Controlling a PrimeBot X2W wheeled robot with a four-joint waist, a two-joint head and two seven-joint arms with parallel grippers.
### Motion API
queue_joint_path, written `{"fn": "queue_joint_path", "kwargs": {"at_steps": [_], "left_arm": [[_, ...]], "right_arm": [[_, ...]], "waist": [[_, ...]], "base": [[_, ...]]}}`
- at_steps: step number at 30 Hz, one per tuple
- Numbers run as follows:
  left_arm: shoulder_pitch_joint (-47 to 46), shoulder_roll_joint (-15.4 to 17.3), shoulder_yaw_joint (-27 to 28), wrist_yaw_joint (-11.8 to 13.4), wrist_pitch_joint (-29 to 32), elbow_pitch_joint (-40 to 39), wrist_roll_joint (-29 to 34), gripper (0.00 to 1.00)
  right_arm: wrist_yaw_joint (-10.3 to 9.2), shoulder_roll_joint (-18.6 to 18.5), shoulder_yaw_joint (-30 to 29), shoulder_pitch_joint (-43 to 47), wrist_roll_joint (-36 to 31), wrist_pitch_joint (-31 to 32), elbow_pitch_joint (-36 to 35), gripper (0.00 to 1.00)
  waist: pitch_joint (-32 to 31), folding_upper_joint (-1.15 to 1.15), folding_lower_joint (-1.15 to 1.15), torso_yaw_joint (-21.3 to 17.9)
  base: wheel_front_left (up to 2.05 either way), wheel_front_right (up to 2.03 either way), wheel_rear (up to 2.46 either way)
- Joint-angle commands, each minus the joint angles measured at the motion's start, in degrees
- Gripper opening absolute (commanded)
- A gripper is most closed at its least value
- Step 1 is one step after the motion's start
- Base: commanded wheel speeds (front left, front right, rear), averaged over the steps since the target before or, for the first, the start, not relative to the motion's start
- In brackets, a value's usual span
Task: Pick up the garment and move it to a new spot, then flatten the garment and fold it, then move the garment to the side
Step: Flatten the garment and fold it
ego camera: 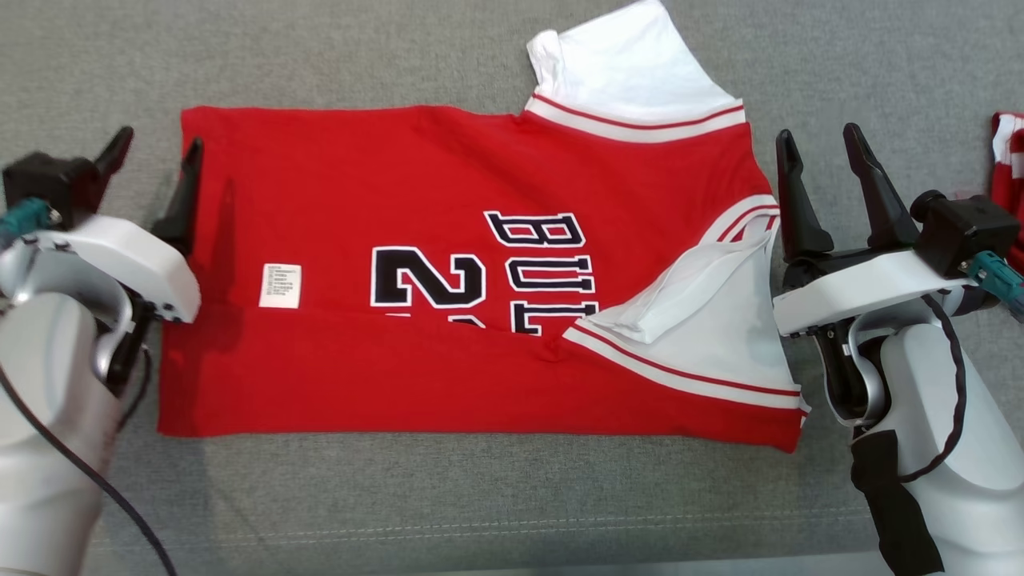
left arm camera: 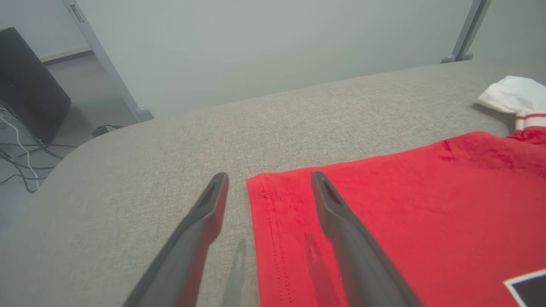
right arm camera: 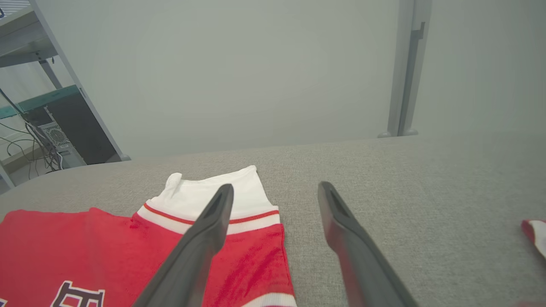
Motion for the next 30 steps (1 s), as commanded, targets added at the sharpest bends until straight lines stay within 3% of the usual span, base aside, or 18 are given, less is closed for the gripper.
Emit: {"fn": "queue_joint_path", "kwargs": {"at_steps": [1, 8, 13, 21, 30], "left_arm": [[-3.18, 4.95, -1.03, -0.38, 1.3, -1.52, -3.25, 1.0], [-8.05, 15.68, -11.33, -0.39, 7.18, -4.76, -15.04, 1.0], [-9.76, 20.99, -17.01, -0.39, 9.23, -6.1, -21.32, 1.0], [-12.5, 25.17, -21.8, -0.39, 9.62, -6.81, -27.29, 1.0], [-15.01, 27.73, -25.94, -0.39, 10.82, -6.82, -34.6, 1.0]], "right_arm": [[0.24, 0.53, 1.37, -1.1, 0.3, -0.35, -2.09, 1.0], [0.24, 0.87, 2.72, -1.77, 1.35, -0.35, -3.06, 1.0], [0.24, 0.91, 3.7, -1.78, 2.7, -0.35, -3.13, 1.0], [0.24, 0.92, 4.66, -2.2, 3.69, -0.35, -3.94, 1.0], [0.24, 0.92, 5.49, -2.48, 4.52, -0.35, -4.56, 1.0]], "waist": [[2.11, 0.0, 0.0, -1.0], [6.04, 0.0, 0.0, -2.77], [7.77, 0.0, 0.0, -3.77], [9.74, 0.0, 0.0, -5.0], [11.5, 0.0, 0.0, -6.32]], "base": [[0.0, 0.0, 0.0], [0.0, 0.0, 0.0], [0.0, 0.0, 0.0], [0.0, 0.0, 0.0], [0.0, 0.0, 0.0]]}}
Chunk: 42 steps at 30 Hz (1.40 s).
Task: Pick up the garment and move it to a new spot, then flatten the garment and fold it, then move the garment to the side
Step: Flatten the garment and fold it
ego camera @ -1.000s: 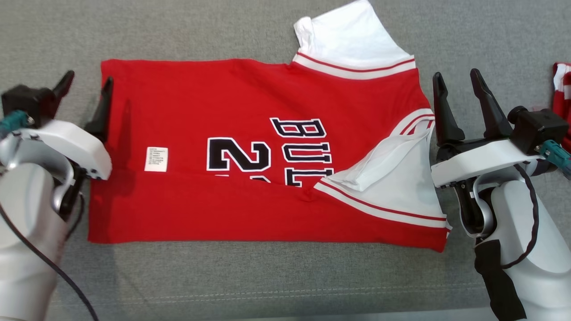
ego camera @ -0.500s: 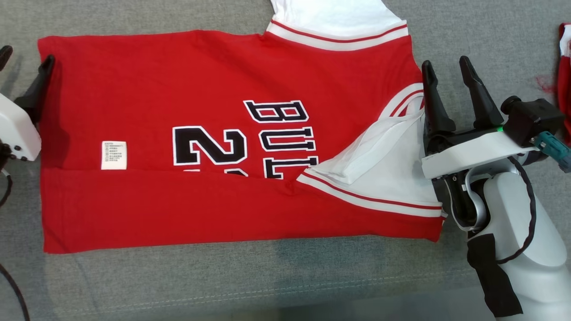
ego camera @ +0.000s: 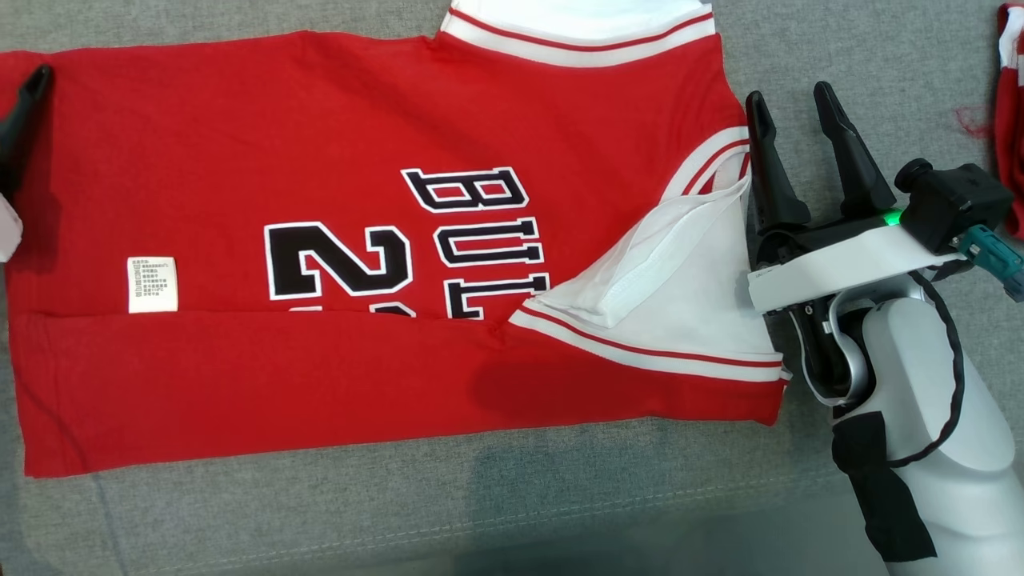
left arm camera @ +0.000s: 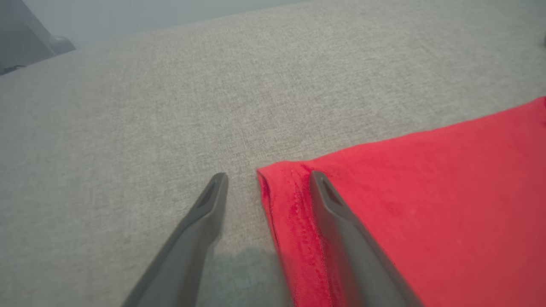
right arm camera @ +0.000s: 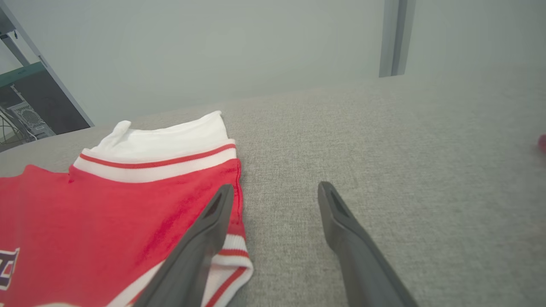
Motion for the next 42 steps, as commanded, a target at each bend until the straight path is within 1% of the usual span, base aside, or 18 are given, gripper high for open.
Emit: {"fn": "queue_joint_path", "kwargs": {"at_steps": [1, 9, 11, 12, 13, 14, 15, 16, 18, 19, 20, 21, 27, 30, 31, 34, 37, 42], "left_arm": [[-2.48, 3.84, 1.83, 0.03, 0.04, -0.29, -0.96, 1.0], [-3.13, 4.73, -0.96, 0.02, 1.74, -0.3, -6.18, 1.0], [-2.92, 4.83, -2.07, 0.02, 2.2, -0.59, -7.12, 0.91], [-2.87, 4.84, -2.43, 0.02, 2.21, -0.68, -7.69, 0.85], [-2.83, 4.9, -2.83, 0.02, 2.13, -0.77, -8.09, 0.7], [-2.76, 4.98, -3.35, 0.02, 2.05, -1.01, -8.39, 0.57], [-2.68, 4.98, -3.83, 0.02, 2.03, -1.28, -8.87, 0.48], [-2.68, 5.03, -4.25, 0.02, 1.91, -1.48, -9.26, 0.43], [-2.75, 5.24, -5.18, 0.02, 1.5, -1.78, -9.68, 0.27], [-2.83, 5.36, -5.53, 0.02, 1.15, -1.89, -9.93, 0.11], [-2.97, 5.51, -5.88, 0.02, 0.55, -2.01, -9.98, 0.07], [-3.1, 5.57, -6.18, 0.02, -0.21, -2.26, -10.16, 0.0], [-4.05, 5.33, -7.76, 0.02, -5.62, -2.58, -10.5, 0.0], [-4.66, 4.66, -8.81, 0.02, -8.17, -3.23, -10.62, 0.0], [-4.66, 4.66, -8.81, 0.02, -8.17, -3.23, -10.62, 0.0], [-5.39, 3.72, -9.78, 0.02, -11.39, -4.08, -10.43, 0.0], [-6.07, 2.8, -10.97, 0.02, -13.44, -4.8, -9.9, 0.0], [-7.05, 1.25, -12.55, 0.02, -15.13, -5.95, -9.82, 0.0]], "right_arm": [[0.24, 0.63, 1.19, -0.01, 0.46, -0.34, -1.23, 1.0], [0.24, 0.63, 1.36, 0.07, 0.89, -0.34, -1.17, 1.0], [0.24, 0.63, 1.32, 0.07, 0.92, -0.34, -1.06, 1.0], [0.24, 0.63, 1.31, 0.04, 0.91, -0.34, -1.0, 1.0], [0.24, 0.63, 1.27, -0.01, 0.88, -0.34, -0.97, 1.0], [0.24, 0.63, 1.19, -0.05, 0.82, -0.34, -0.93, 1.0], [0.24, 0.63, 1.12, -0.09, 0.74, -0.34, -0.91, 1.0], [0.24, 0.63, 1.04, -0.13, 0.63, -0.34, -0.88, 1.0], [0.24, 0.63, 1.02, -0.25, 0.49, -0.34, -0.81, 1.0], [0.24, 0.63, 1.09, -0.34, 0.39, -0.34, -0.81, 1.0], [0.24, 0.63, 1.15, -0.4, 0.33, -0.34, -0.77, 1.0], [0.24, 0.63, 1.21, -0.46, 0.27, -0.34, -0.75, 1.0], [0.24, 0.52, 1.76, -2.59, -0.77, -0.34, 0.63, 1.0], [0.24, -1.21, 2.49, -6.65, -1.5, -0.23, 3.17, 1.0], [0.24, -1.21, 2.49, -6.65, -1.5, -0.23, 3.17, 1.0], [0.24, -3.47, 3.46, -12.66, -1.19, 2.05, 7.04, 1.0], [0.24, -4.91, 4.5, -18.57, 0.27, 5.25, 10.53, 1.0], [0.24, -6.09, 7.46, -26.33, 2.86, 10.47, 16.38, 1.0]], "waist": [[0.25, 0.0, 0.0, -0.19], [1.06, 0.0, 0.0, -0.4], [1.0, 0.0, 0.0, -0.27], [0.95, 0.0, 0.0, -0.17], [0.87, 0.0, 0.0, -0.05], [0.77, 0.0, 0.0, 0.07], [0.64, 0.0, 0.0, 0.19], [0.52, 0.0, 0.0, 0.33], [0.35, 0.0, 0.0, 0.55], [0.27, 0.0, 0.0, 0.63], [0.21, 0.0, 0.0, 0.7], [0.17, 0.0, 0.0, 0.8], [-0.16, 0.0, 0.0, 1.78], [-0.12, 0.0, 0.0, 3.1], [-0.12, 0.0, 0.0, 3.1], [0.02, 0.0, 0.0, 4.8], [0.33, 0.0, 0.0, 6.68], [1.02, 0.0, 0.0, 9.6]], "base": [[0.0, 0.0, 0.0], [0.0, 0.0, 0.0], [0.0, 0.0, 0.0], [0.0, 0.0, 0.0], [0.0, 0.0, 0.0], [0.0, 0.0, 0.0], [0.0, 0.0, 0.0], [0.0, 0.0, 0.0], [0.0, 0.0, 0.0], [0.0, 0.0, 0.0], [0.0, 0.0, 0.0], [0.0, 0.0, 0.0], [0.0, 0.0, 0.0], [0.0, 0.0, 0.0], [0.0, 0.0, 0.0], [0.0, 0.0, 0.0], [0.0, 0.0, 0.0], [0.0, 0.0, 0.0]]}}
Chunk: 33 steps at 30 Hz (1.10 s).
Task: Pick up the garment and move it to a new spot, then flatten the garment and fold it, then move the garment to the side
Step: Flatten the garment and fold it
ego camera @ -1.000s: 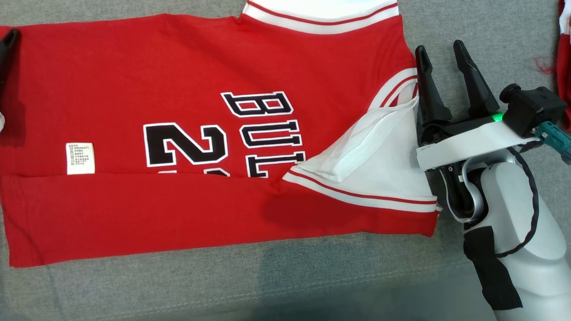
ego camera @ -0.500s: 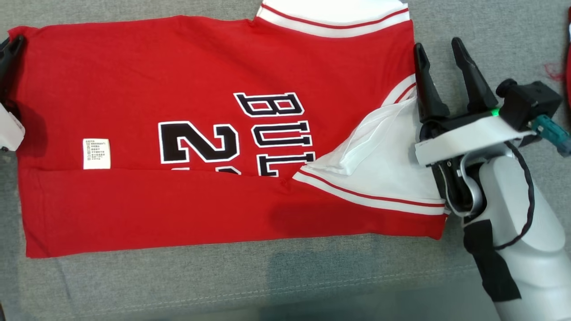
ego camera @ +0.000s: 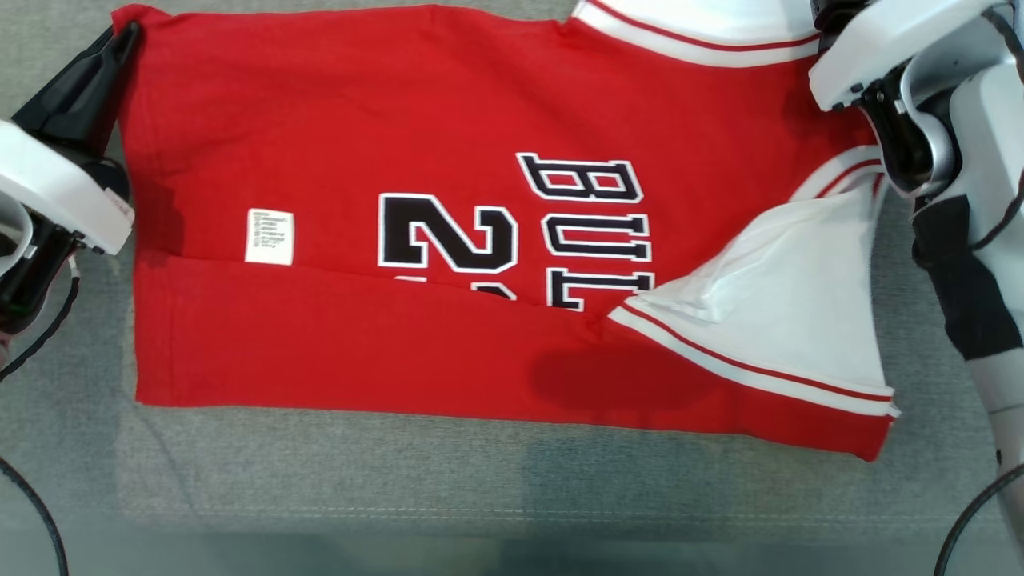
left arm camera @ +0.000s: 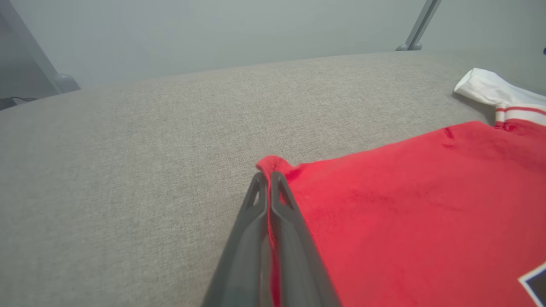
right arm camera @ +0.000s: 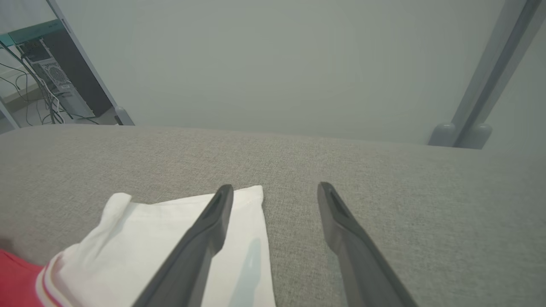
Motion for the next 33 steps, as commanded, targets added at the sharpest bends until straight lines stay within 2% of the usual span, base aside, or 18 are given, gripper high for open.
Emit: {"fn": "queue_joint_path", "kwargs": {"at_steps": [1, 6, 12, 13, 15, 16, 18, 19, 21, 22, 23, 33], "left_arm": [[-2.81, 2.63, 1.77, 0.02, -0.7, -0.6, 0.31, 0.0], [-4.04, 1.14, 0.23, 0.02, -1.21, -2.23, 0.37, 0.0], [-4.73, -0.19, 0.25, 0.02, -1.34, -3.41, 0.95, 0.0], [-4.59, -0.52, 0.67, 0.02, -1.35, -3.76, 1.47, 0.0], [-4.5, -0.69, 0.91, 0.02, -1.35, -3.91, 1.66, 0.0], [-4.25, -0.97, 1.16, 0.02, -1.36, -4.16, 2.11, 0.0], [-4.09, -1.26, 1.45, 0.02, -1.36, -4.27, 2.34, 0.0], [-4.06, -1.36, 1.51, 0.02, -1.36, -4.27, 2.5, 0.0], [-4.05, -1.58, 1.85, 0.02, -1.36, -4.31, 2.6, 0.0], [-4.04, -1.65, 2.03, 0.02, -1.36, -4.31, 2.67, 0.0], [-4.02, -1.7, 2.19, 0.02, -1.36, -4.3, 2.74, 0.0], [-2.45, -1.59, 4.27, 0.02, -1.36, -3.6, 2.35, 0.0]], "right_arm": [[0.24, 0.3, 1.61, -1.35, 0.56, 1.55, 0.47, 1.0], [0.24, -0.02, 3.2, -7.0, 1.82, 7.05, 6.97, 1.0], [0.24, -0.15, 4.2, -11.54, 1.99, 9.35, 12.28, 1.0], [0.24, 0.04, 5.13, -12.43, 2.15, 10.57, 13.69, 0.96], [0.24, 0.1, 5.33, -12.87, 2.37, 10.69, 14.15, 0.94], [0.24, -0.01, 6.01, -13.63, 2.33, 11.31, 15.27, 0.85], [0.24, 0.11, 6.3, -14.32, 2.54, 11.63, 16.25, 0.78], [0.24, 0.17, 6.47, -14.64, 2.61, 12.0, 16.84, 0.62], [0.24, 0.24, 6.68, -15.28, 2.65, 12.06, 17.73, 0.35], [0.24, 0.32, 6.79, -15.51, 2.65, 11.74, 18.02, 0.06], [0.24, 0.5, 6.77, -15.67, 2.93, 11.41, 18.25, 0.0], [0.24, 0.97, 7.72, -15.18, 5.98, 5.97, 17.08, 0.0]], "waist": [[0.63, 0.0, 0.0, 1.55], [1.67, 0.0, 0.0, 3.75], [2.97, 0.0, 0.0, 5.57], [3.29, 0.0, 0.0, 5.87], [3.45, 0.0, 0.0, 5.99], [3.67, 0.0, 0.0, 6.19], [3.81, 0.0, 0.0, 6.28], [3.86, 0.0, 0.0, 6.29], [4.01, 0.0, 0.0, 6.28], [4.06, 0.0, 0.0, 6.24], [4.11, 0.0, 0.0, 6.18], [2.76, 0.0, 0.0, 4.53]], "base": [[0.0, 0.0, 0.0], [0.0, 0.0, 0.0], [0.0, 0.0, 0.0], [0.0, 0.0, 0.0], [0.0, 0.0, 0.0], [0.0, 0.0, 0.0], [0.0, 0.0, 0.0], [0.0, 0.0, 0.0], [0.0, 0.0, 0.0], [0.0, 0.0, 0.0], [0.0, 0.0, 0.0], [0.0, 0.0, 0.0]]}}
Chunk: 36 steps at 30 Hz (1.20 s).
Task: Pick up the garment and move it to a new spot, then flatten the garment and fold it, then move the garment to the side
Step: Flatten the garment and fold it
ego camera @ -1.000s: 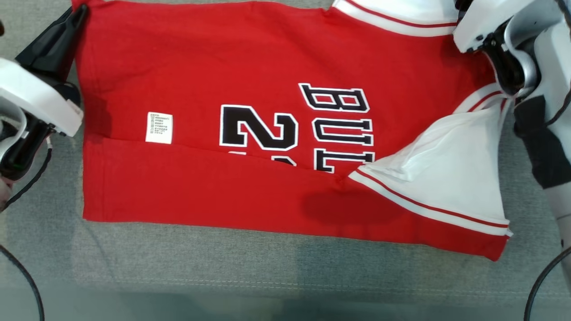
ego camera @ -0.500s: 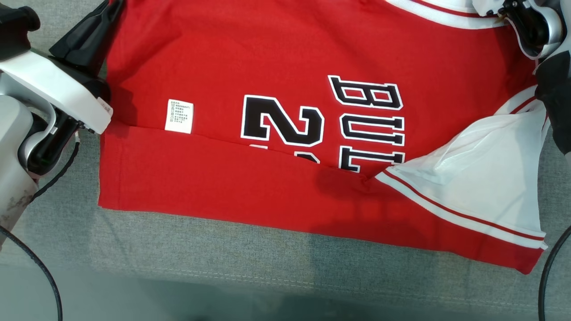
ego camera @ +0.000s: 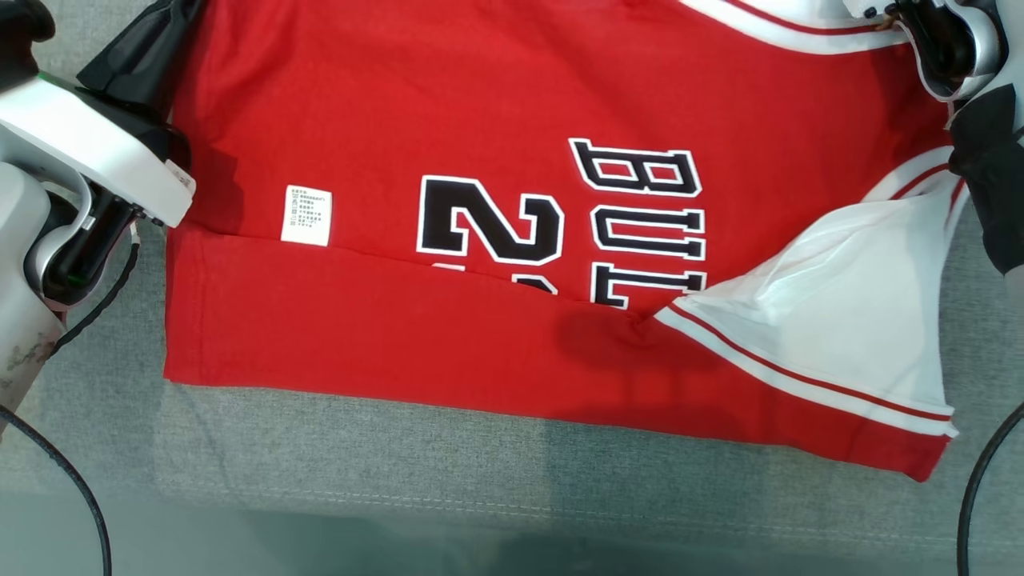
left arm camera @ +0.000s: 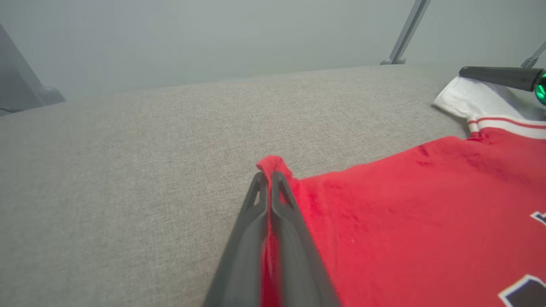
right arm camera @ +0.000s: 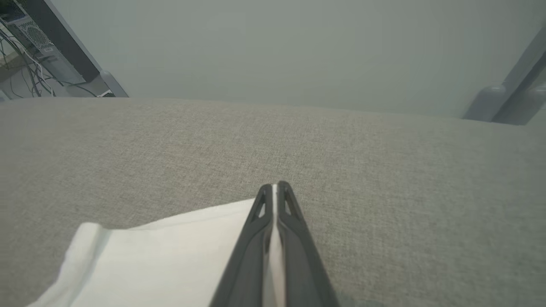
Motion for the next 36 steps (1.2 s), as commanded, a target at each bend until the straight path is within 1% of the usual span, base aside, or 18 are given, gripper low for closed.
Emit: {"fn": "queue_joint_path", "kwargs": {"at_steps": [1, 5, 9, 16, 21, 30, 36], "left_arm": [[-0.11, 3.26, 2.86, 0.02, -0.33, -0.16, -0.25, 0.0], [1.68, 3.49, 4.67, 0.02, -0.33, -0.5, -0.61, 0.0], [4.47, 4.36, 5.93, 0.02, -0.33, -1.16, -1.46, 0.0], [10.82, 6.34, 8.13, 0.02, -0.33, -2.01, -3.39, 0.0], [15.59, 7.73, 8.46, 0.02, -0.33, -2.24, -4.98, 0.0], [22.71, 8.53, 8.52, 0.02, -0.34, -1.62, -6.52, 0.0], [26.57, 8.41, 9.3, 0.02, -0.34, -2.5, -6.77, 0.0]], "right_arm": [[0.24, 1.3, 0.57, 1.57, 0.88, -1.2, -2.1, 0.0], [0.24, 0.46, 2.55, 4.02, 4.75, -2.77, -5.94, 0.0], [0.24, -1.34, 5.14, 7.97, 11.12, -2.63, -12.66, 0.0], [0.24, -8.49, 8.15, 16.91, 21.53, -0.6, -25.7, 0.0], [0.24, -12.89, 9.73, 23.84, 26.37, 1.24, -33.27, 0.0], [0.24, -18.22, 10.28, 36.6, 35.24, 4.62, -44.31, 0.0], [0.24, -22.09, 9.47, 45.03, 39.38, 6.53, -49.9, 0.0]], "waist": [[-0.55, 0.0, 0.0, -0.42], [-2.31, 0.0, 0.0, -1.28], [-4.63, 0.0, 0.0, -2.28], [-9.35, 0.0, 0.0, -3.68], [-12.6, 0.0, 0.0, -4.47], [-18.15, 0.0, 0.0, -5.3], [-21.14, 0.0, 0.0, -6.24]], "base": [[0.0, 0.0, 0.0], [0.0, 0.0, 0.0], [0.0, 0.0, 0.0], [0.0, 0.0, 0.0], [0.0, 0.0, 0.0], [0.0, 0.0, 0.0], [0.0, 0.0, 0.0]]}}
